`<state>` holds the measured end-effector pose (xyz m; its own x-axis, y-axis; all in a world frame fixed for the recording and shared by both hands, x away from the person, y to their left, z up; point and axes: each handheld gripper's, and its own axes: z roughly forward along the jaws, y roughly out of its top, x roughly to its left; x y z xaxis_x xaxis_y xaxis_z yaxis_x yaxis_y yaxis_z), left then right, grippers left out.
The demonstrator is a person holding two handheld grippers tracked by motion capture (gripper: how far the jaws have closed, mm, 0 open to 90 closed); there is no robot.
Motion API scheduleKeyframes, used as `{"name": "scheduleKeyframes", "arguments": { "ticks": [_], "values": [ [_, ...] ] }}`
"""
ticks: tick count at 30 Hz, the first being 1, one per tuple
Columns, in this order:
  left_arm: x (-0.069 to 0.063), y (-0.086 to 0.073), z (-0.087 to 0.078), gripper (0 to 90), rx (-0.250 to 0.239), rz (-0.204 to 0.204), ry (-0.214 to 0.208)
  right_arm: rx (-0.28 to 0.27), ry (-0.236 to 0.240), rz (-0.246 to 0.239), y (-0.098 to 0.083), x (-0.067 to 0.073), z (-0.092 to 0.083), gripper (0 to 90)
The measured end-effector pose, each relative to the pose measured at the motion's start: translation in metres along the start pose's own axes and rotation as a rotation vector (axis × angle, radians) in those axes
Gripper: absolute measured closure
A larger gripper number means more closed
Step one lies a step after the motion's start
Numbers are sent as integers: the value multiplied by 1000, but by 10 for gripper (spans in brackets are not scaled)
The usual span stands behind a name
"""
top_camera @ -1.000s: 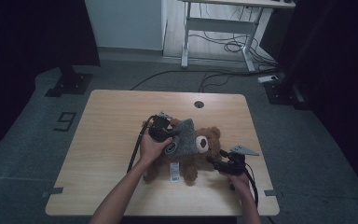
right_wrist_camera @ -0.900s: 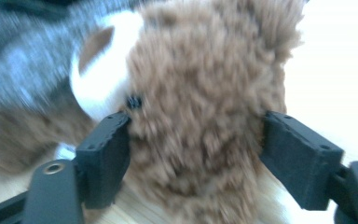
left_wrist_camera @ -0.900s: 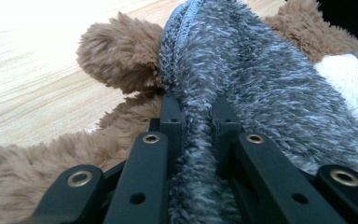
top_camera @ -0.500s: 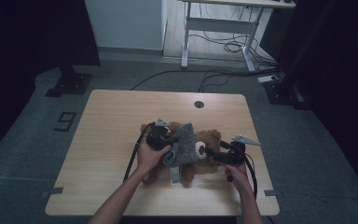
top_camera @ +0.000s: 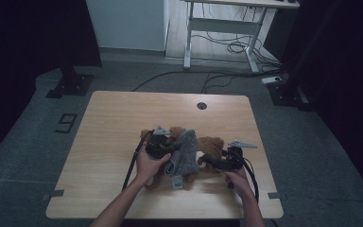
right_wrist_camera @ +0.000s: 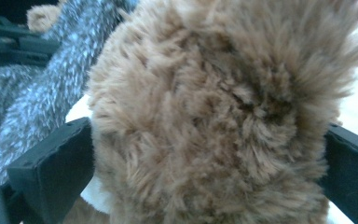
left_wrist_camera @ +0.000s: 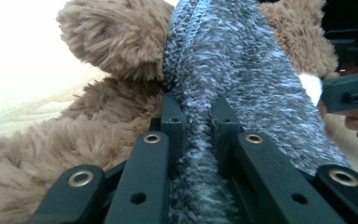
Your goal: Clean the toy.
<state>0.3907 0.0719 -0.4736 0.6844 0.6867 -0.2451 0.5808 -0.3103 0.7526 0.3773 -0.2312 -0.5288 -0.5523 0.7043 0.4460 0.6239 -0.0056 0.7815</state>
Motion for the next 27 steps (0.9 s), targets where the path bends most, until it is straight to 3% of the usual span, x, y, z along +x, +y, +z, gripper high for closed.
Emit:
{"name": "scheduleKeyframes", "arguments": {
  "ticks": [6, 11, 14, 18, 22, 27],
  "values": [
    [-3, -7, -4, 794, -8, 7, -9, -9, 1, -43, -10, 4, 1, 36],
    [-5, -15, -7, 793, -30, 8, -16, -20, -4, -111, -16, 9, -2, 219],
    [-5, -20, -9, 794, -47, -1, -28, -36, -10, -125, -19, 8, -5, 330],
    [-7, -21, -8, 794, -60, -16, -25, -54, -28, -130, -23, 7, -7, 379],
    [-16, 0, -11, 795, -66, -12, -25, -66, -31, -134, -25, 8, -8, 400],
    [-49, 35, 12, 792, -54, 61, -58, -67, -33, -157, -25, 12, -8, 404]
  ]
}}
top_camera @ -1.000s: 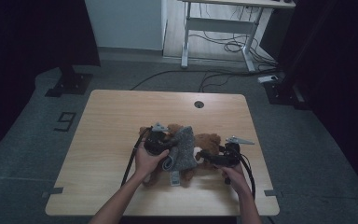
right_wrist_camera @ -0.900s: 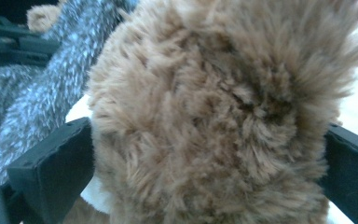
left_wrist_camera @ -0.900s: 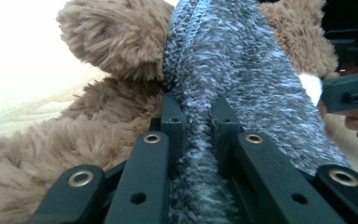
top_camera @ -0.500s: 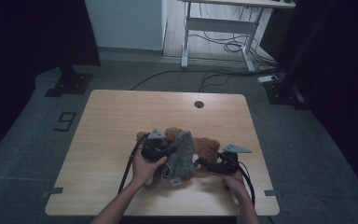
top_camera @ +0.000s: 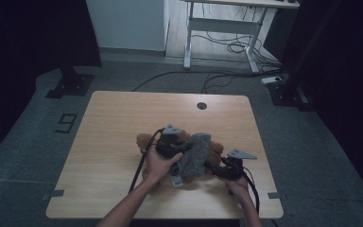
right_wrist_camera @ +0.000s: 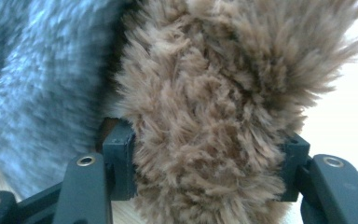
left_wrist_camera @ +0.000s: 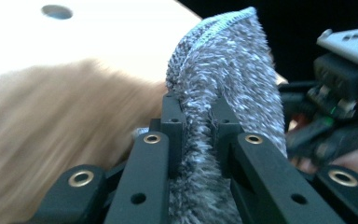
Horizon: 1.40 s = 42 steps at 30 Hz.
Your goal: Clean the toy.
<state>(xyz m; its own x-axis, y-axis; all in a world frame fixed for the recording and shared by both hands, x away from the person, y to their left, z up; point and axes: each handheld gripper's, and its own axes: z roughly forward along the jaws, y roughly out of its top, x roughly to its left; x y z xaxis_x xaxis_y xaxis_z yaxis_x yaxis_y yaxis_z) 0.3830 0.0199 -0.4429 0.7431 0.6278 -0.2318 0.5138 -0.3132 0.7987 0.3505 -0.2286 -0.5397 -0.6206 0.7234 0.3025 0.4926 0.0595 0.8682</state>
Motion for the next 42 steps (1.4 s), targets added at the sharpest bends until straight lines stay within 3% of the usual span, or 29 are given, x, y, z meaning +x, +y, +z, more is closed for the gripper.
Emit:
{"name": "scheduleKeyframes", "arguments": {
  "ticks": [4, 7, 9, 12, 13, 14, 16, 19, 21, 28, 30, 31, 35, 38, 42],
  "values": [
    [-20, 24, 36, 787, 45, 24, 36, 2, -9, -11, 0, 1, -1, 412],
    [-20, 31, 49, 785, 82, 5, 45, 3, -13, -2, 0, 0, -3, 425],
    [-15, 29, 48, 784, 96, 3, 51, 4, -13, -5, 0, -1, -3, 428],
    [2, 20, 34, 785, 93, -32, 70, 7, -14, -15, 0, 0, -3, 428],
    [9, 15, 27, 788, 90, -28, 114, 6, -15, -14, 0, 0, -3, 428],
    [13, 11, 22, 790, 91, -19, 133, 4, -14, -15, 1, 0, -3, 428],
    [25, 4, 7, 794, 73, -50, 111, 1, -14, -14, 0, 0, -3, 428],
    [32, -1, -19, 796, 57, -19, 152, 0, -13, -12, 1, 0, -3, 428],
    [40, -6, -37, 797, 49, -22, 179, -1, -11, -10, 0, -1, -3, 428],
    [91, -36, -82, 795, 66, -133, 291, -3, -13, -10, 0, 0, -4, 427],
    [100, -40, -88, 795, 63, -165, 291, -4, -13, -7, 0, 0, -3, 427],
    [100, -39, -89, 796, 62, -164, 284, -4, -14, -7, 0, 0, -3, 427],
    [84, -21, -77, 796, 98, -77, 312, -3, -16, -5, 1, 0, -3, 427],
    [64, -6, -54, 796, 117, -22, 279, -3, -18, -2, 1, 1, -3, 427],
    [41, 7, -19, 796, 146, 10, 222, -3, -15, -5, 0, 0, -3, 426]
  ]
}}
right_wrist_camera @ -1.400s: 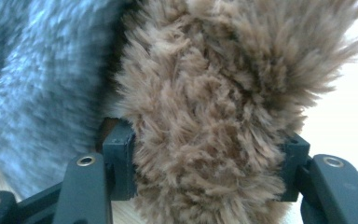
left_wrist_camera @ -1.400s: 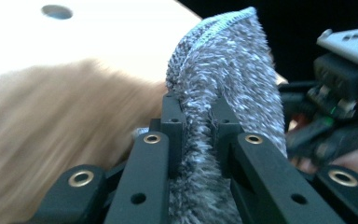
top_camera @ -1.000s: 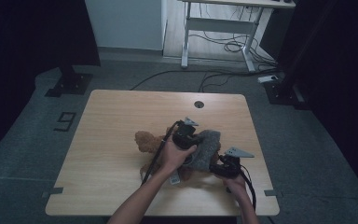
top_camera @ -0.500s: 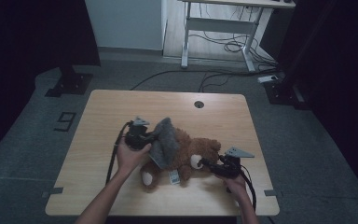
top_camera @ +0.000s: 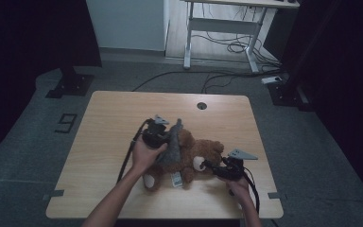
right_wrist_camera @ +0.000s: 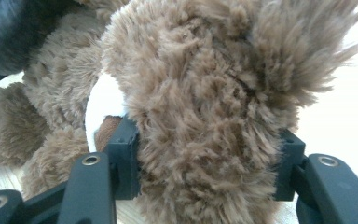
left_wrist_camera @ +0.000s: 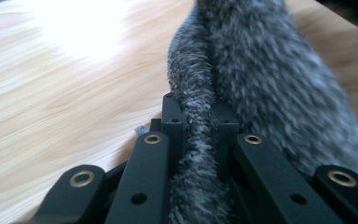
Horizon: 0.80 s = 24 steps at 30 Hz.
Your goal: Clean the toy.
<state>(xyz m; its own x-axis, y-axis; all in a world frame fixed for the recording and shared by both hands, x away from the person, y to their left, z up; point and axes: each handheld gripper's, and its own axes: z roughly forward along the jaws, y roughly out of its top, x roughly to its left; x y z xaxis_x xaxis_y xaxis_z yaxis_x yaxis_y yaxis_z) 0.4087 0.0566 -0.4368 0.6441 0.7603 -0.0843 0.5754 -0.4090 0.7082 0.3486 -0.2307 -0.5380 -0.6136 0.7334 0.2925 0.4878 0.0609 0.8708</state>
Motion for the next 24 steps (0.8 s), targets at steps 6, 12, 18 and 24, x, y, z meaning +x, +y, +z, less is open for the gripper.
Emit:
{"name": "scheduleKeyframes", "arguments": {
  "ticks": [6, 12, 18, 24],
  "values": [
    [-33, 14, 26, 797, 33, 49, -10, -4, 5, 8, 0, -1, 1, 426],
    [-13, 3, 15, 795, 39, 0, -1, -8, 10, 10, -1, -2, 0, 426],
    [25, -21, -14, 795, 22, -52, 24, -10, 14, 6, -1, -2, 0, 425],
    [56, -48, -27, 794, 44, -136, 40, -13, 13, 12, -2, -2, 0, 424]
  ]
}}
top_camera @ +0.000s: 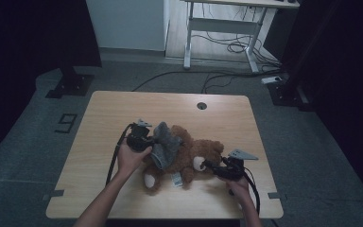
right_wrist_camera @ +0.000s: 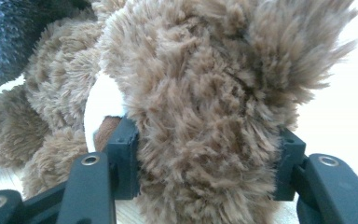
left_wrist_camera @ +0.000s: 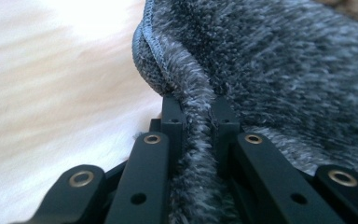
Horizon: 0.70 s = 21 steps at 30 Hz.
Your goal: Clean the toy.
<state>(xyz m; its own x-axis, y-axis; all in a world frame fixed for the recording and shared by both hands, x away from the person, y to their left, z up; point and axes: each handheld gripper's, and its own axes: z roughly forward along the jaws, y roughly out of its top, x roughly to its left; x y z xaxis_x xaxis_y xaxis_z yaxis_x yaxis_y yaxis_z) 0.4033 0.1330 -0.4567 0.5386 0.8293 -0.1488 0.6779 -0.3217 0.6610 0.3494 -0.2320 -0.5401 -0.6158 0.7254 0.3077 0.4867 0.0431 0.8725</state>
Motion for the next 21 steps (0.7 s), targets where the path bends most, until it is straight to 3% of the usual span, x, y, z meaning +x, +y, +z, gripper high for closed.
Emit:
{"name": "scheduleKeyframes", "arguments": {
  "ticks": [2, 4, 8, 11, 14, 19, 21],
  "values": [
    [8, -8, 1, 793, 11, -21, -4, -1, -1, -2, 0, 0, 0, 424],
    [15, -15, 1, 793, 0, -61, -40, -2, -1, -2, 0, 0, 0, 423],
    [17, -18, 0, 793, -14, -75, -54, -1, 0, -3, 0, 0, 0, 423],
    [12, -12, -8, 795, -56, -49, -57, -3, 0, 3, 0, -1, 0, 423],
    [5, -1, -26, 797, -132, -31, -90, -3, 2, 8, -1, -1, 0, 423],
    [-15, 26, -56, 797, -244, 21, -130, 0, 4, 15, -1, -2, 0, 422],
    [-27, 36, -64, 797, -273, 59, -159, 2, 5, 14, -1, -2, 0, 422]
  ]
}}
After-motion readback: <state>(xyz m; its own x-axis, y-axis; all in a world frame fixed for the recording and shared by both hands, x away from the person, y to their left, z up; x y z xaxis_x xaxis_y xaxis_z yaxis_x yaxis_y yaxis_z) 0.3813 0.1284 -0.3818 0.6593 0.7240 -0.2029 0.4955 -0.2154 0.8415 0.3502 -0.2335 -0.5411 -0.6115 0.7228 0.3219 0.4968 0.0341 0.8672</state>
